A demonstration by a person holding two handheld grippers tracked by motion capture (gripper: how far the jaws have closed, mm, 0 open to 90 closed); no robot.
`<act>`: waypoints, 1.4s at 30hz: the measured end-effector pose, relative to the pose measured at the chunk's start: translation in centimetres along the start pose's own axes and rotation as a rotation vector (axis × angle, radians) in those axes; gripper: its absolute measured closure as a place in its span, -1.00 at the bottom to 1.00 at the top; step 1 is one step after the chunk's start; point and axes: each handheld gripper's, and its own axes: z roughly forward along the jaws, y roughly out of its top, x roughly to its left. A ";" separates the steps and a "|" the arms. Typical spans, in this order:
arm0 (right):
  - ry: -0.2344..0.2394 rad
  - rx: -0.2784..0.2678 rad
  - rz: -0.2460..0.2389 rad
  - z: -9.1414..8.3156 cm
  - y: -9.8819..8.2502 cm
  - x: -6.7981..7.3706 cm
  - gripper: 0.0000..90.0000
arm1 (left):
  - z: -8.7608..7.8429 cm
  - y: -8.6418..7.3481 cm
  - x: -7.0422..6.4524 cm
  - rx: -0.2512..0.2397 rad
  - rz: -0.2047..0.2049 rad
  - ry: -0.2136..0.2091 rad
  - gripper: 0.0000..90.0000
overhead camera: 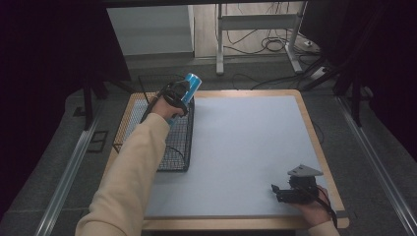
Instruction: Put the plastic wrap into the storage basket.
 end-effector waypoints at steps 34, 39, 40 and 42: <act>-0.004 -0.008 -0.005 -0.1 0.1 0.3 -0.78 | -7.5 -4.6 -4.0 -0.259 0.026 -0.153 -0.75; -0.003 -0.012 -0.007 -0.2 0.2 0.5 -0.78 | -9.6 -7.0 -7.4 -0.319 0.100 -0.199 -0.75; -0.003 -0.012 -0.007 -0.2 0.2 0.5 -0.78 | -9.6 -7.0 -7.4 -0.319 0.100 -0.199 -0.75; -0.002 -0.013 -0.011 -0.2 0.2 0.6 -0.78 | -10.2 -8.1 -9.1 -0.342 0.134 -0.221 -0.74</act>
